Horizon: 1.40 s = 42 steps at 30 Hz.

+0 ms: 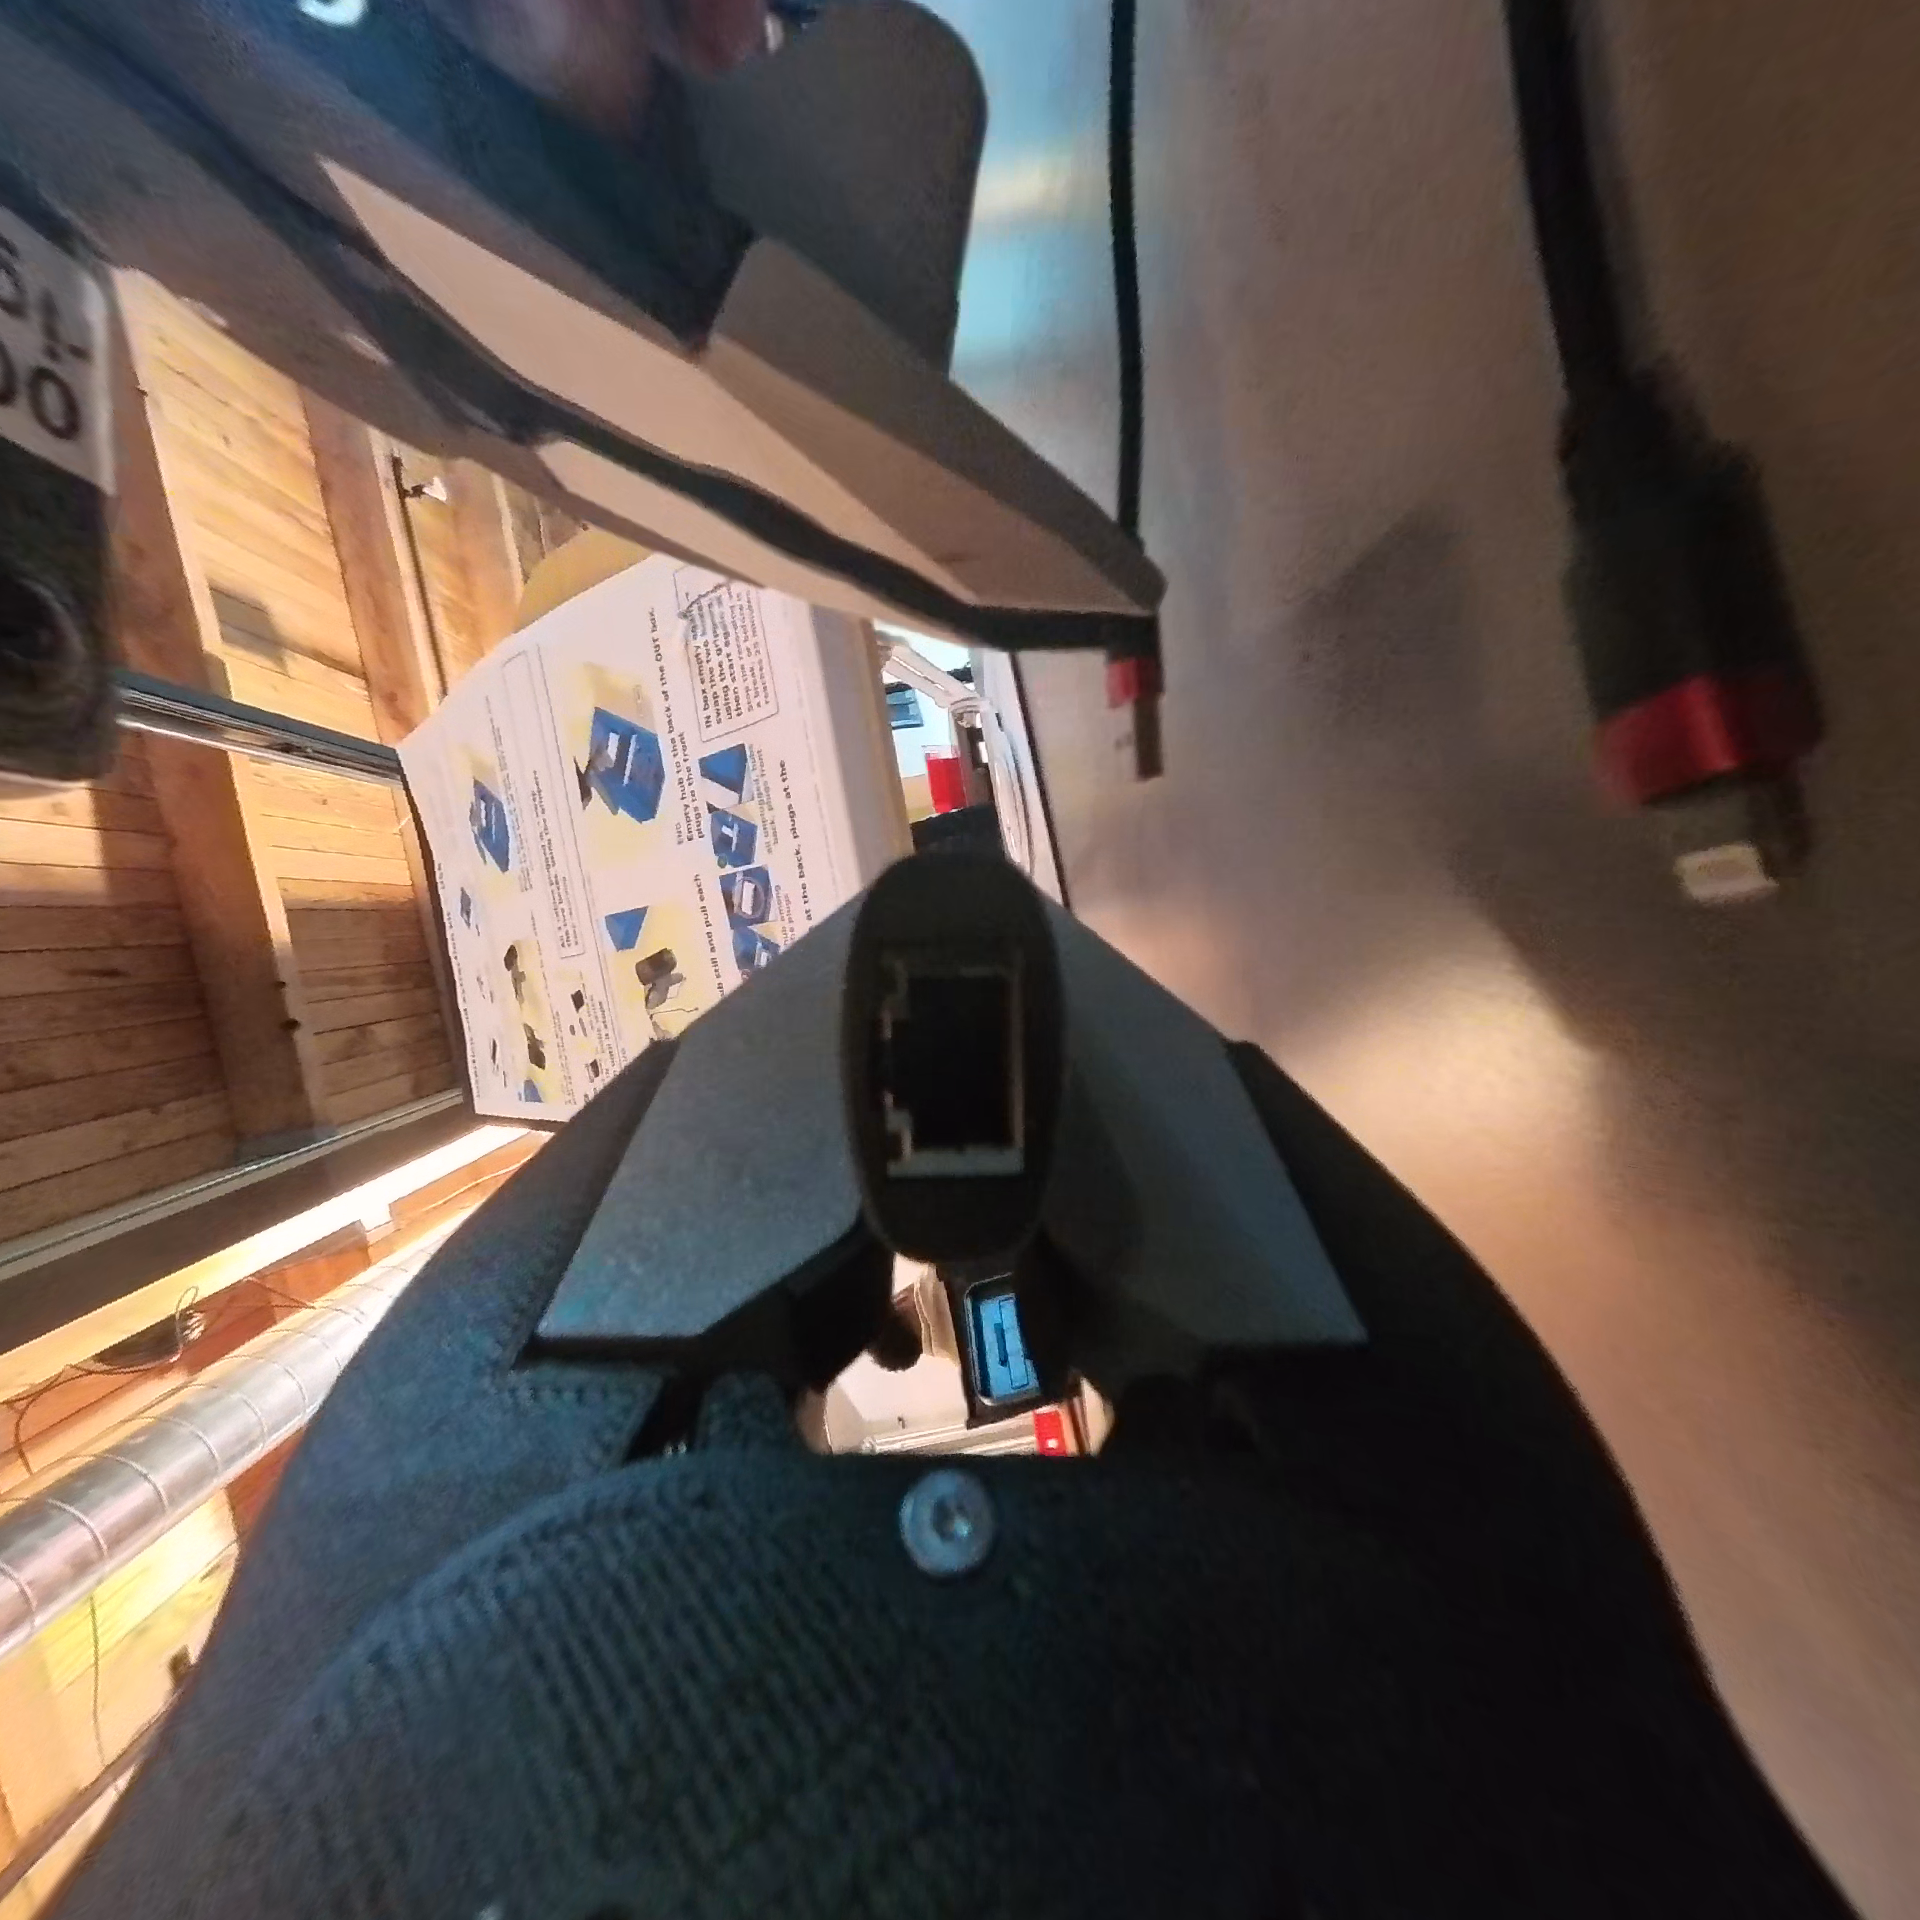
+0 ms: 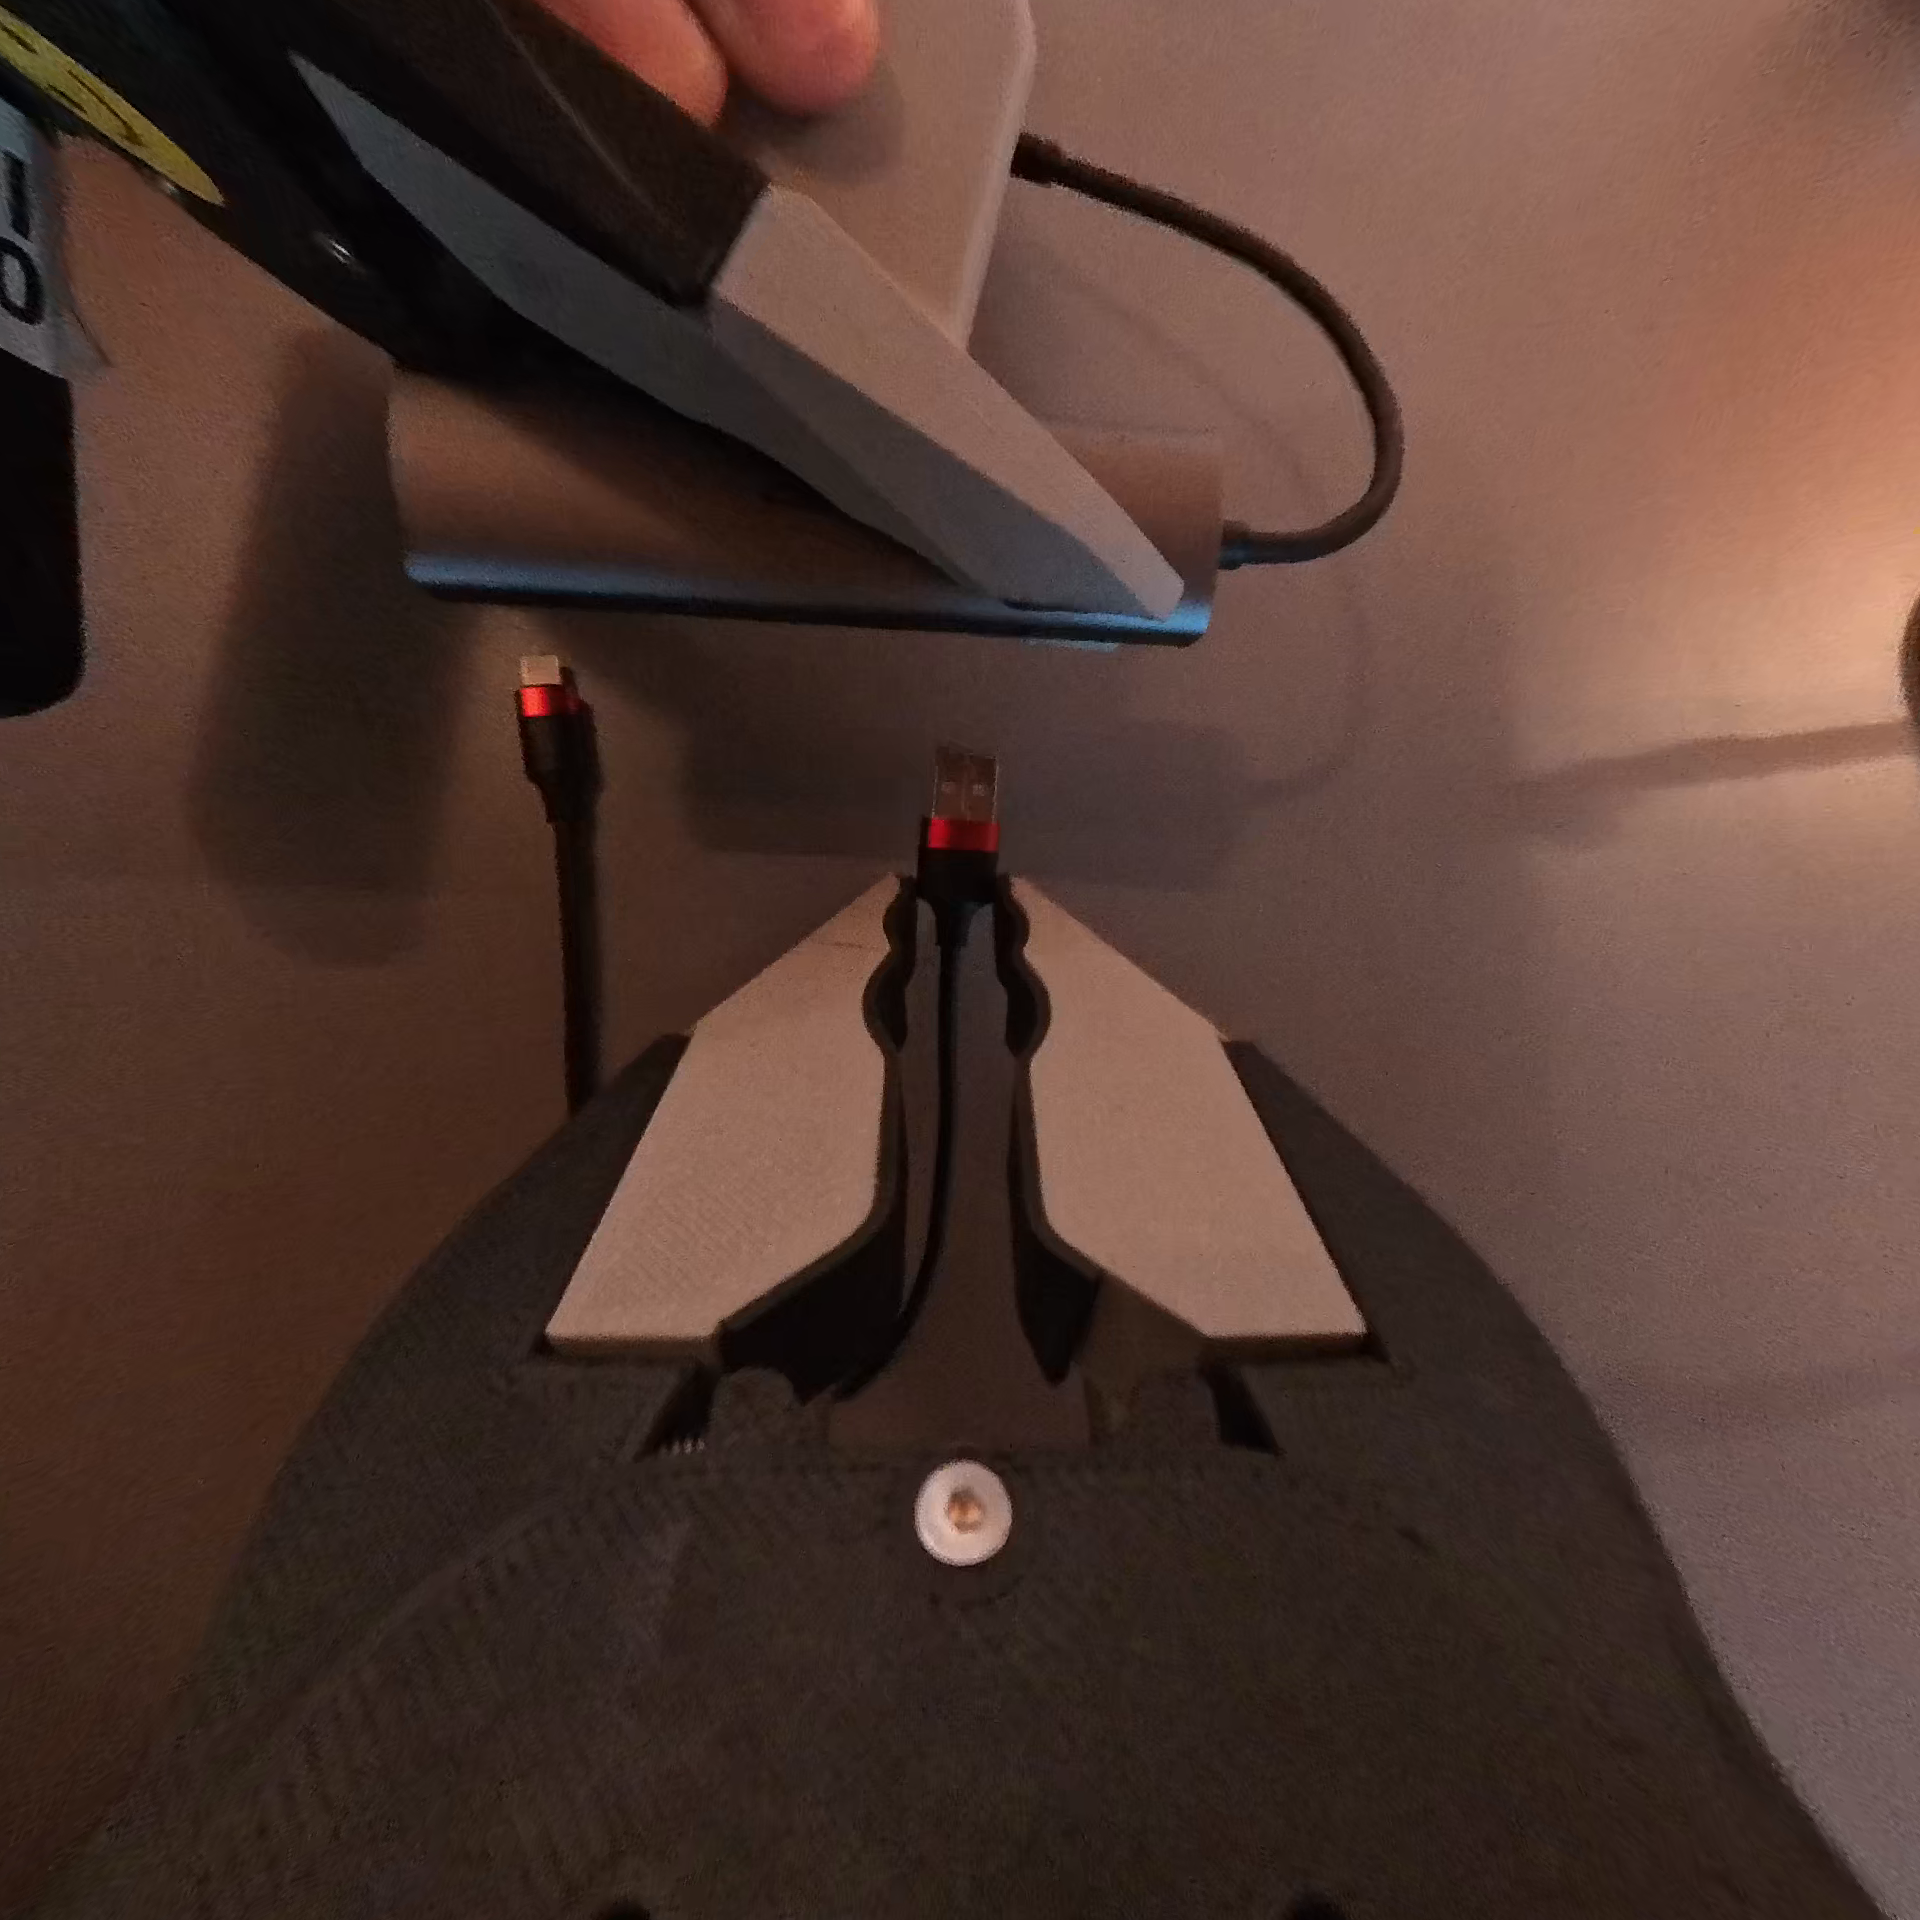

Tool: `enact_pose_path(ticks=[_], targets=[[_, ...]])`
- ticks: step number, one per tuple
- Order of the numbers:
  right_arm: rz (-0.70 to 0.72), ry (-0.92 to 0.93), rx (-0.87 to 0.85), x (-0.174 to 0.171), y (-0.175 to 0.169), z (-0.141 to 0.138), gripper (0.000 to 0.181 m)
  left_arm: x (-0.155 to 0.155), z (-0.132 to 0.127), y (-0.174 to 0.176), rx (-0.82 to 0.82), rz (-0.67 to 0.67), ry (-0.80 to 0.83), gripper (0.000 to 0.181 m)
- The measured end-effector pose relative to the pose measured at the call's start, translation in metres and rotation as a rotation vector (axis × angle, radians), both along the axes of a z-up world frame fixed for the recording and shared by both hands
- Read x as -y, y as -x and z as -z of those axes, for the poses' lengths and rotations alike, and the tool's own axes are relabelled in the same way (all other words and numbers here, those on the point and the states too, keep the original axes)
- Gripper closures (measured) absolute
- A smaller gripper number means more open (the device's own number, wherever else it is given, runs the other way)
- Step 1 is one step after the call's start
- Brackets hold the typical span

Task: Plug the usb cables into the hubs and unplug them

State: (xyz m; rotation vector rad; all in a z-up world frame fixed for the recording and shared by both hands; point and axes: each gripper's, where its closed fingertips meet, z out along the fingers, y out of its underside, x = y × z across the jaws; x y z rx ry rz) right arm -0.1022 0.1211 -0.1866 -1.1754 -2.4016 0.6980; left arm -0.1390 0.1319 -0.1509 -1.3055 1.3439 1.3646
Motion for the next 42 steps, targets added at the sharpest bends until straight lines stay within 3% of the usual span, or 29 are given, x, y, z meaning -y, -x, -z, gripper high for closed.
enact_pose_path(ticks=[3,10,16,28,34,42], targets=[[0.011,0.023,0.023,-0.004,0.001,0.012,0.169,0.0,0.002,0.002,-0.031,-0.003,0.0,0.166],[0.024,0.139,-0.009,-0.009,-0.002,0.007,0.163,0.001,0.0,0.006,0.003,-0.011,-0.002,0.166],[0.028,0.121,-0.031,-0.009,-0.001,0.01,0.159,0.001,0.0,0.008,0.011,-0.018,0.001,0.166],[0.057,0.096,-0.039,-0.008,0.004,0.011,0.169,0.001,0.0,0.004,-0.022,-0.008,-0.005,0.166],[0.068,0.168,-0.08,-0.003,0.005,-0.012,0.169,0.002,0.002,-0.001,-0.036,0.013,-0.007,0.166],[0.067,0.181,-0.103,0.004,0.003,-0.026,0.169,0.003,0.0,-0.008,0.137,0.051,0.018,0.166]])
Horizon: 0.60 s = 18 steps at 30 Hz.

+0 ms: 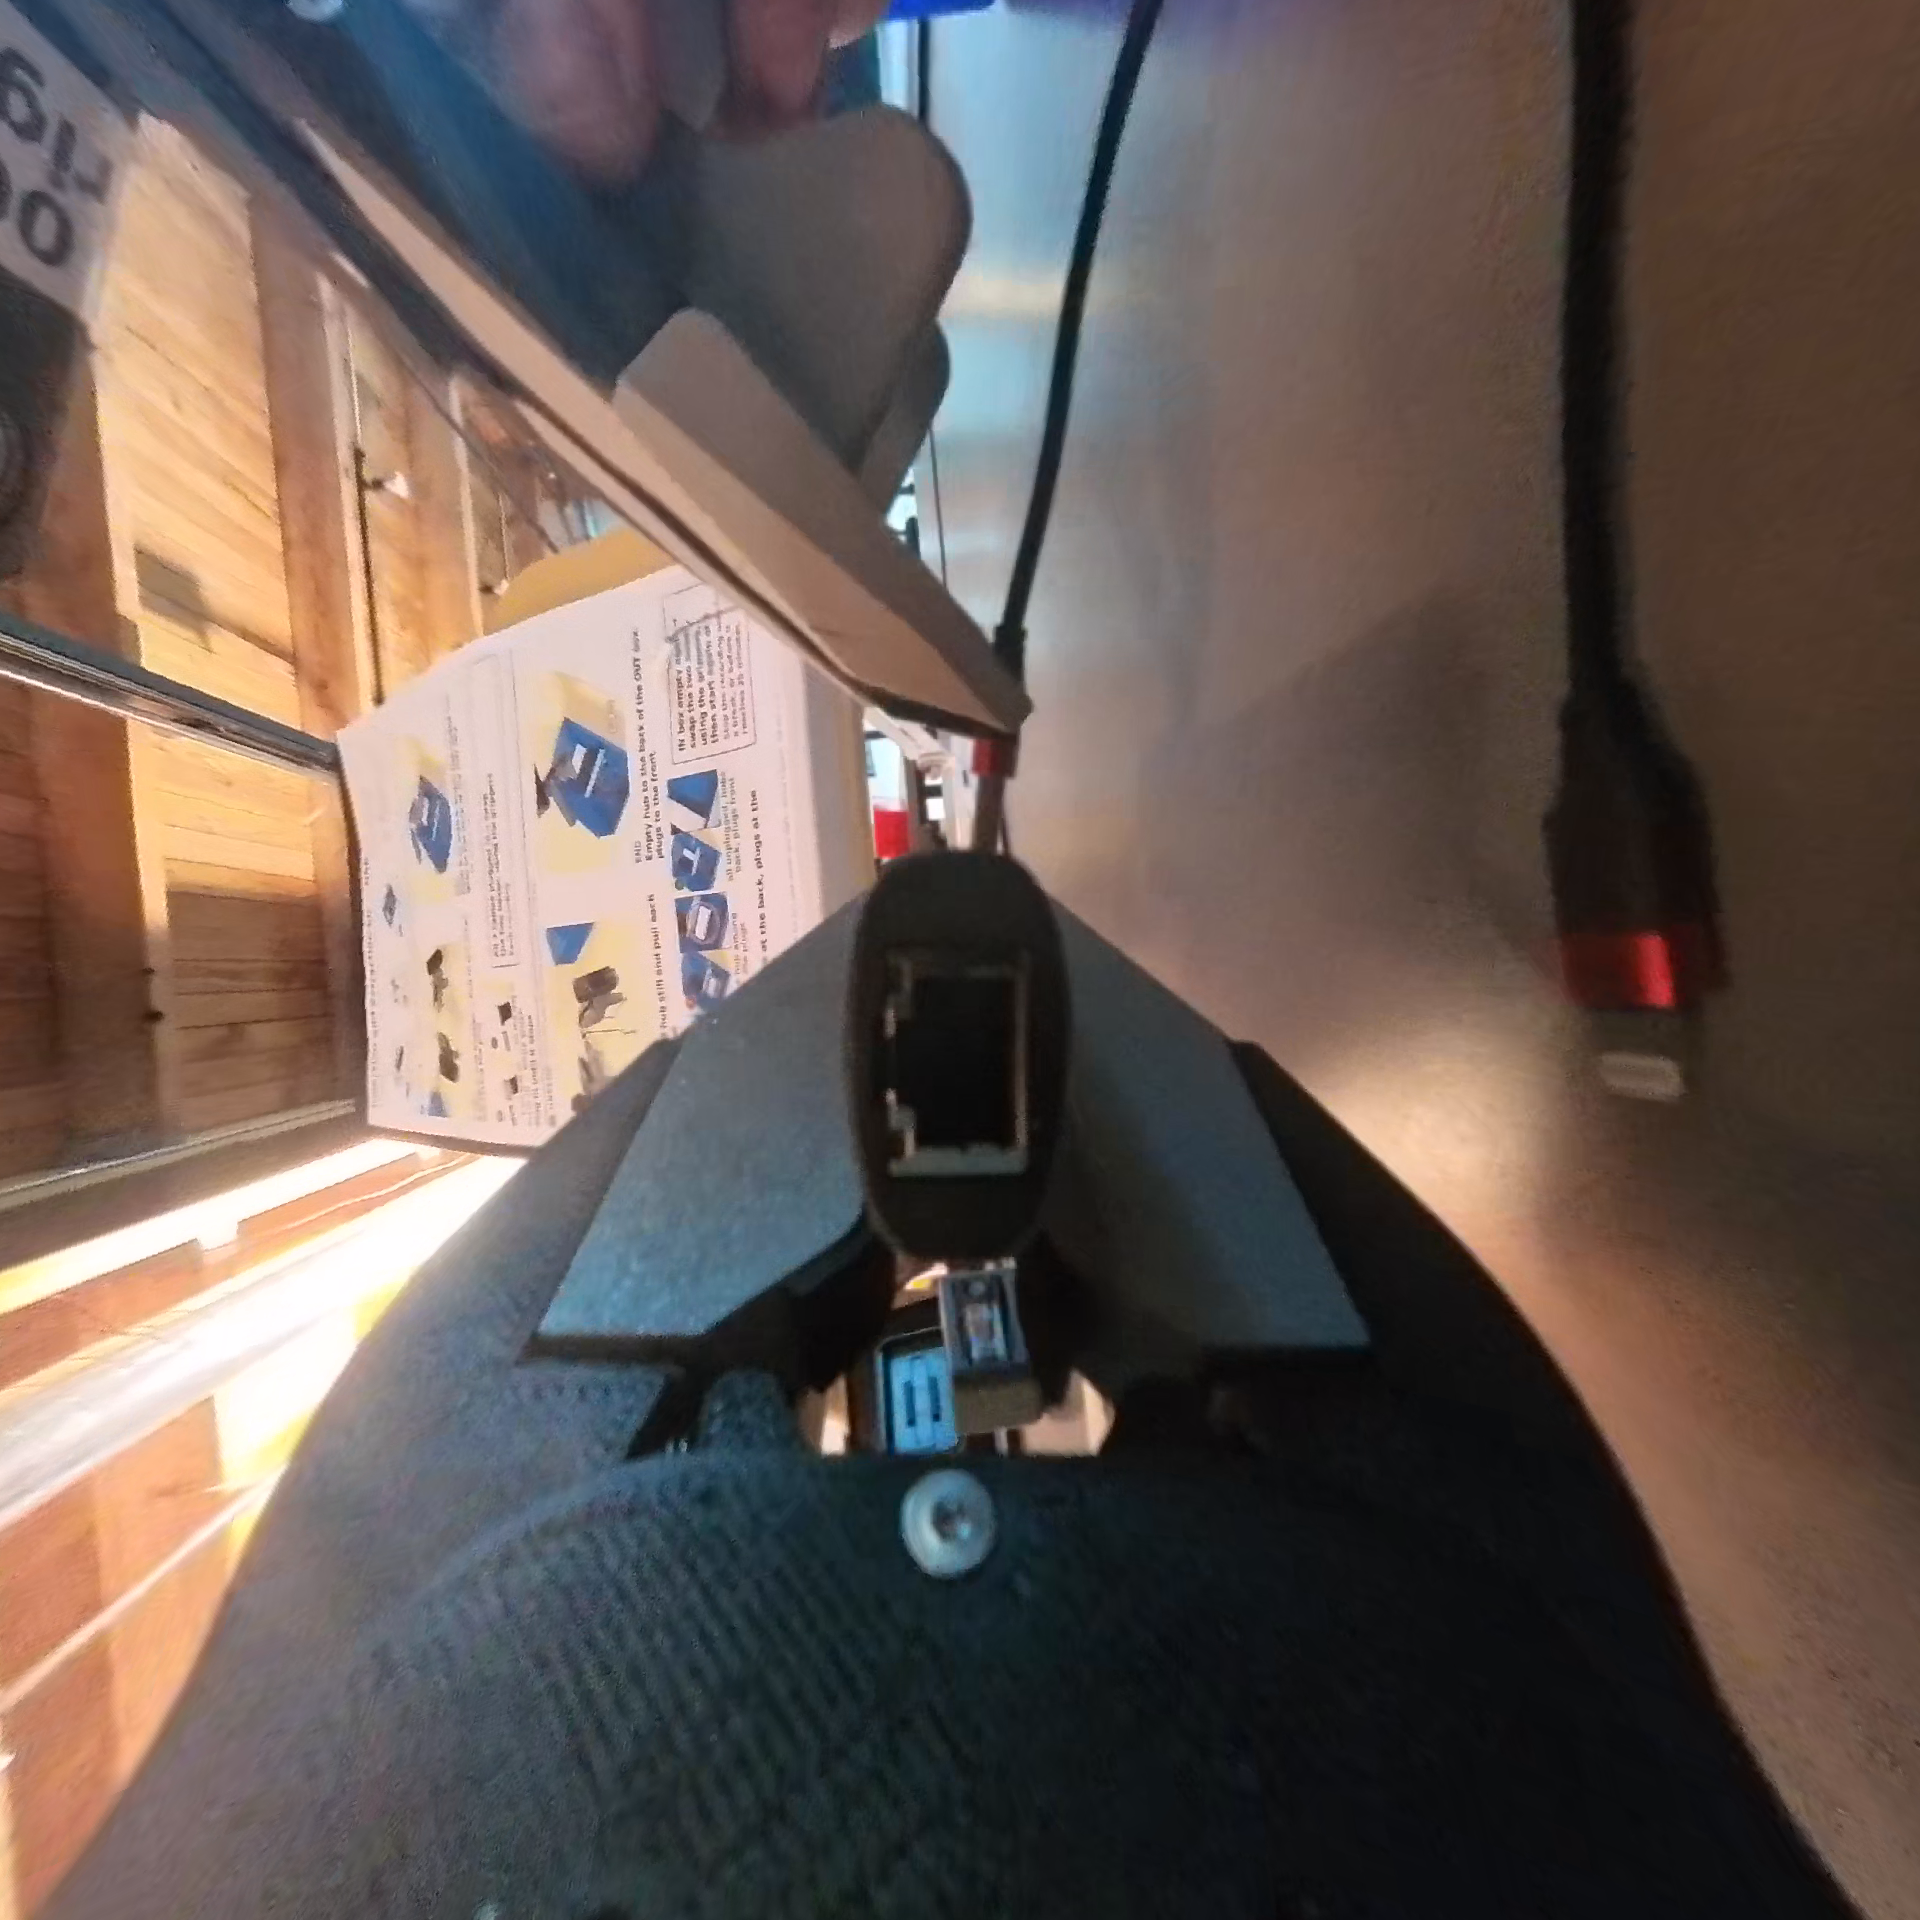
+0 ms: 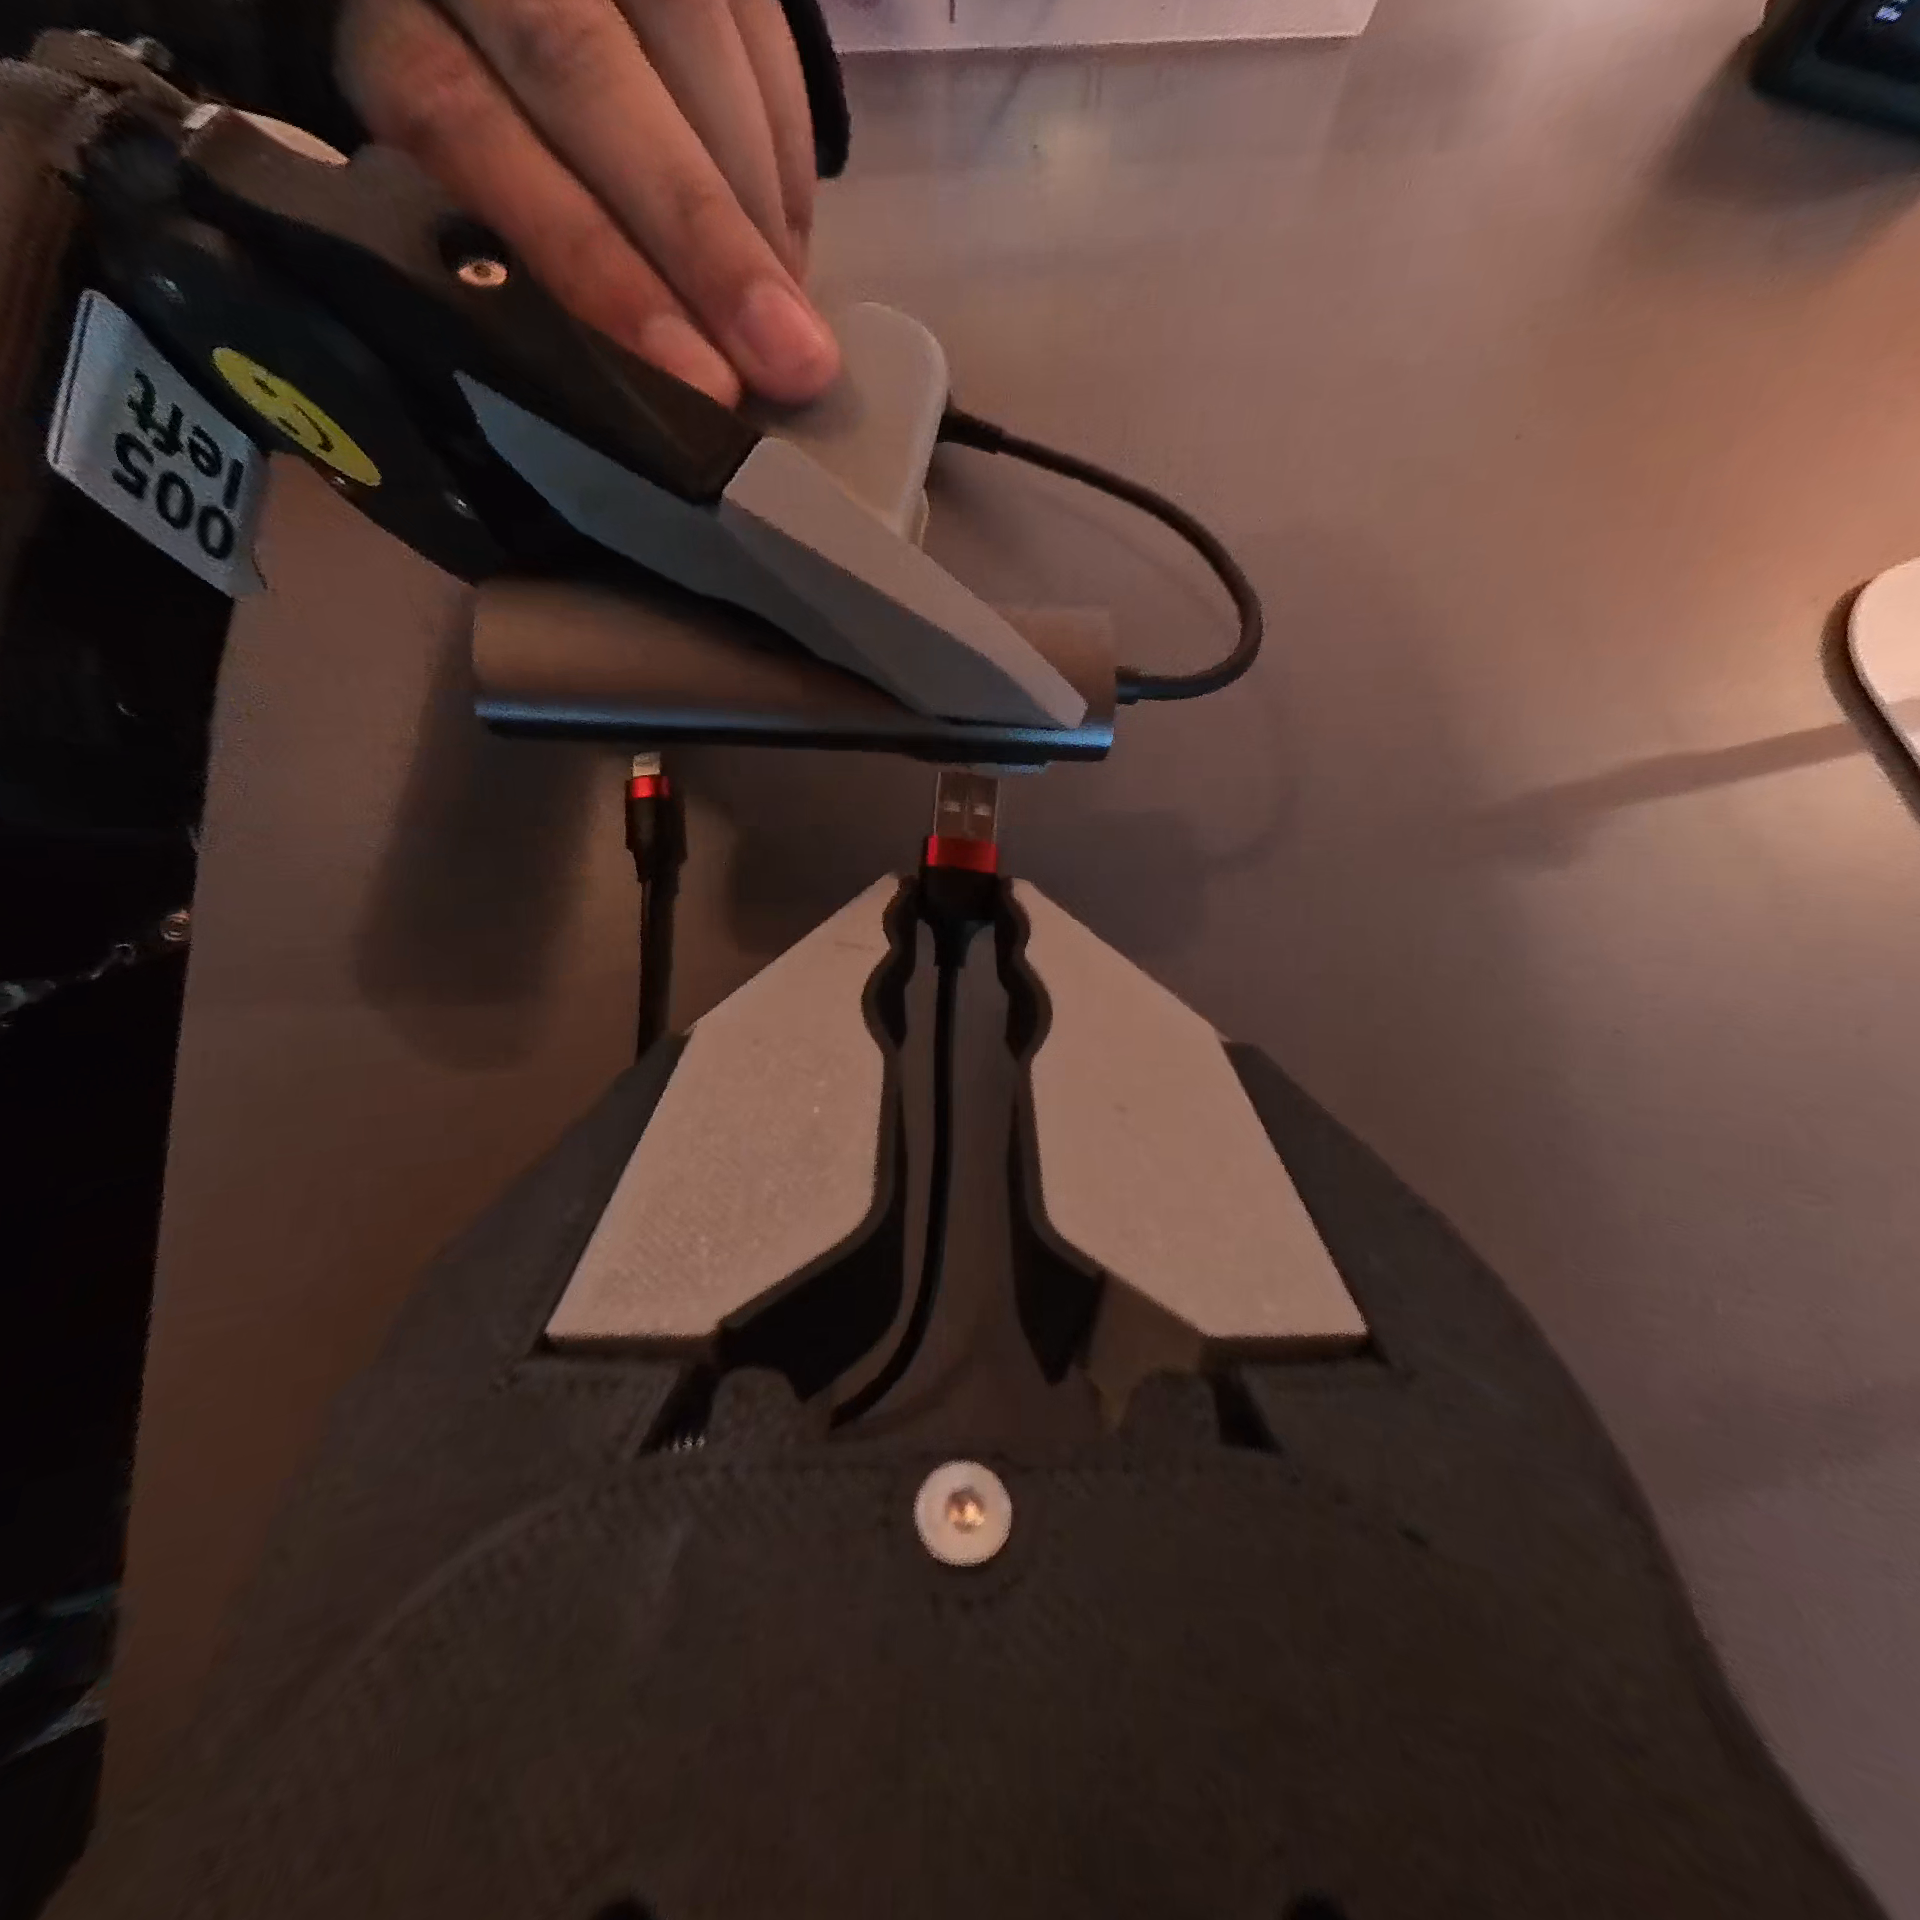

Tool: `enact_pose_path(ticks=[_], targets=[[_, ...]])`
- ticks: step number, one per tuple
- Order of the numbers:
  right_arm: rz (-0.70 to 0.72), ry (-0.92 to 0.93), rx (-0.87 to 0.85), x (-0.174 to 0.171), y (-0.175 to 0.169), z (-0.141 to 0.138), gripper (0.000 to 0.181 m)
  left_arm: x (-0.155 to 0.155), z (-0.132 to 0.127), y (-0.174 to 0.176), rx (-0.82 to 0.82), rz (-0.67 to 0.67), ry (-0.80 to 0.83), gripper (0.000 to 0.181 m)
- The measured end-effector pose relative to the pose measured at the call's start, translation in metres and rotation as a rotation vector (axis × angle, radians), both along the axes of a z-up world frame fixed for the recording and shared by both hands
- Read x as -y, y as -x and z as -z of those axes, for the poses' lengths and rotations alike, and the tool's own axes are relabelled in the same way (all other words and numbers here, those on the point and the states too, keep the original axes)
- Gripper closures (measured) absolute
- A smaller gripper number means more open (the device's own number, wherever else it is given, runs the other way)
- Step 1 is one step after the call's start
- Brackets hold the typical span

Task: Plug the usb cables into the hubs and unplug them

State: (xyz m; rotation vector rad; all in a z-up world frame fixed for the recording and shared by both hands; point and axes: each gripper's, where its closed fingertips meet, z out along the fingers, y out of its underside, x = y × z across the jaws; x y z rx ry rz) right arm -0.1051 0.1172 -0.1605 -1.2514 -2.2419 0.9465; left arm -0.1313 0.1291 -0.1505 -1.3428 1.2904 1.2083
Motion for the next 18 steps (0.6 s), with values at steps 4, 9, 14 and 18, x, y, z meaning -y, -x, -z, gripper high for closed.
enact_pose_path(ticks=[4,9,14,18], targets=[[-0.009,0.01,0.008,0.002,-0.001,0.0,0.169,0.0,-0.003,0.001,0.052,0.002,0.005,0.165],[-0.056,0.087,-0.01,0.009,-0.006,-0.011,0.169,0.0,-0.003,0.003,0.06,-0.004,0.004,0.165],[-0.14,0.328,-0.095,0.008,-0.016,-0.041,0.17,0.004,-0.022,0.008,0.32,0.029,-0.01,0.165],[-0.126,0.481,-0.109,-0.001,-0.016,-0.055,0.17,0.009,-0.033,0.008,0.49,0.079,0.008,0.164]])
